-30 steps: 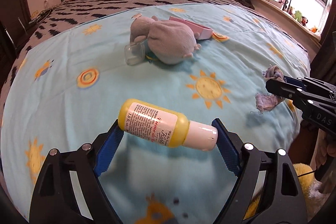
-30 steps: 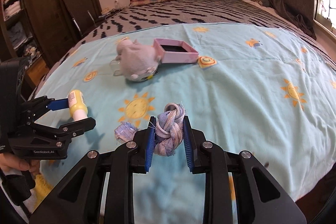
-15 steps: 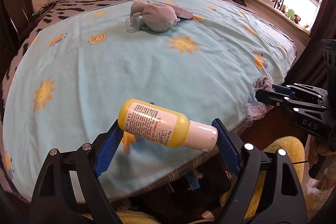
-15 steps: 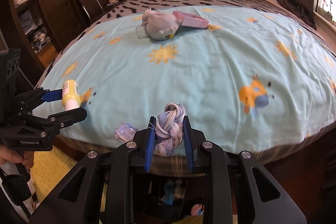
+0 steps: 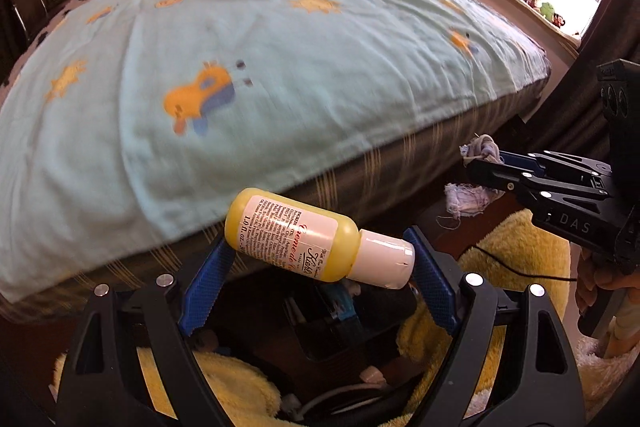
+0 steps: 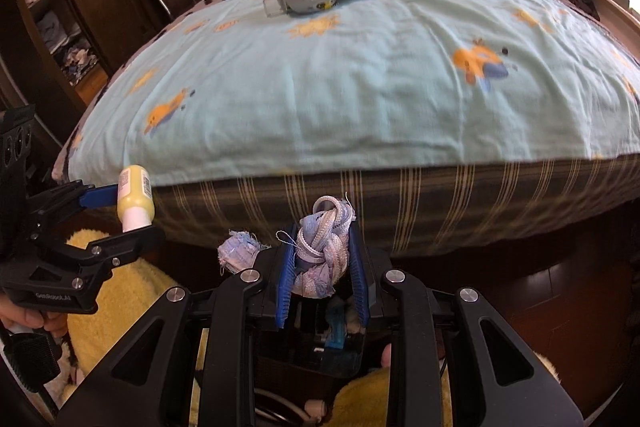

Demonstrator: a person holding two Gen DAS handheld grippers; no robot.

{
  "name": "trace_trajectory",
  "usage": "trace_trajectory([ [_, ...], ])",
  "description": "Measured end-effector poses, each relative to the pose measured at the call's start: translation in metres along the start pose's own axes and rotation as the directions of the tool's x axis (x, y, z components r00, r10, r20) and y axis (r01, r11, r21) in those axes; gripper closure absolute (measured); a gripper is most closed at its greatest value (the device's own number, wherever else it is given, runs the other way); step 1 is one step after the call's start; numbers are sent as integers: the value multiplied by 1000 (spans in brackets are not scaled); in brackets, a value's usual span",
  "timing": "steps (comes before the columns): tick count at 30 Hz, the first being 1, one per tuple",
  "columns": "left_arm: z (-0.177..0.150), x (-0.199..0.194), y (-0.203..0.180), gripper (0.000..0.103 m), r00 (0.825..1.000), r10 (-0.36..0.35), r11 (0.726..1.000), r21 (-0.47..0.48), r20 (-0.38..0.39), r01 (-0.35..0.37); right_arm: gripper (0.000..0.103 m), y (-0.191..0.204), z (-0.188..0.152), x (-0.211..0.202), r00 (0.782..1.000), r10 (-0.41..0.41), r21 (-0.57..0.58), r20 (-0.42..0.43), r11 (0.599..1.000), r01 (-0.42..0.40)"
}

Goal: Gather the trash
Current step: 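Carry both items down into the bin and open both tools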

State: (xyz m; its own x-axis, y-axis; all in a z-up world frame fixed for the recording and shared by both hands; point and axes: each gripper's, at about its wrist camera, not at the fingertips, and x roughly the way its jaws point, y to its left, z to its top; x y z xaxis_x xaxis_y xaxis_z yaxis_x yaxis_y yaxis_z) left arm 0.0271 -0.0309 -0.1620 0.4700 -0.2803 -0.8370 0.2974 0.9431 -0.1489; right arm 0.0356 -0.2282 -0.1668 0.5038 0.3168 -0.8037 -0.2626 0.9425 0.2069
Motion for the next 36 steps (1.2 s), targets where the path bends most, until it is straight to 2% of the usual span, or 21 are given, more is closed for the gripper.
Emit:
trace_trajectory([
  [3,-16,14,-4,22,998,-27,1000,-6,-49,27,77,-1,-14,10,999,-11,6,-32,1000,12],
  [12,-54,65,-1,22,987,-31,999,-23,-159,28,77,-19,-48,62,986,-33,64,-163,997,44],
  [20,-66,102,2,22,967,-61,998,-42,-248,52,77,-15,-55,93,975,-8,74,-223,997,25],
  [28,-68,109,0,21,959,-69,998,-31,-274,63,74,-15,-57,113,967,0,93,-256,995,25],
  [29,-67,109,0,18,959,-68,998,-30,-275,62,69,-16,-56,114,967,1,96,-257,995,24],
  [30,-66,109,-1,16,959,-65,998,-27,-274,60,56,-19,-55,114,967,1,101,-254,995,26],
  [32,-64,107,-2,11,962,-57,998,-17,-267,54,46,-26,-51,114,969,0,107,-246,994,27],
  [36,-60,101,-2,8,968,-36,999,-2,-248,37,41,-35,-38,108,972,-9,115,-234,993,37],
])
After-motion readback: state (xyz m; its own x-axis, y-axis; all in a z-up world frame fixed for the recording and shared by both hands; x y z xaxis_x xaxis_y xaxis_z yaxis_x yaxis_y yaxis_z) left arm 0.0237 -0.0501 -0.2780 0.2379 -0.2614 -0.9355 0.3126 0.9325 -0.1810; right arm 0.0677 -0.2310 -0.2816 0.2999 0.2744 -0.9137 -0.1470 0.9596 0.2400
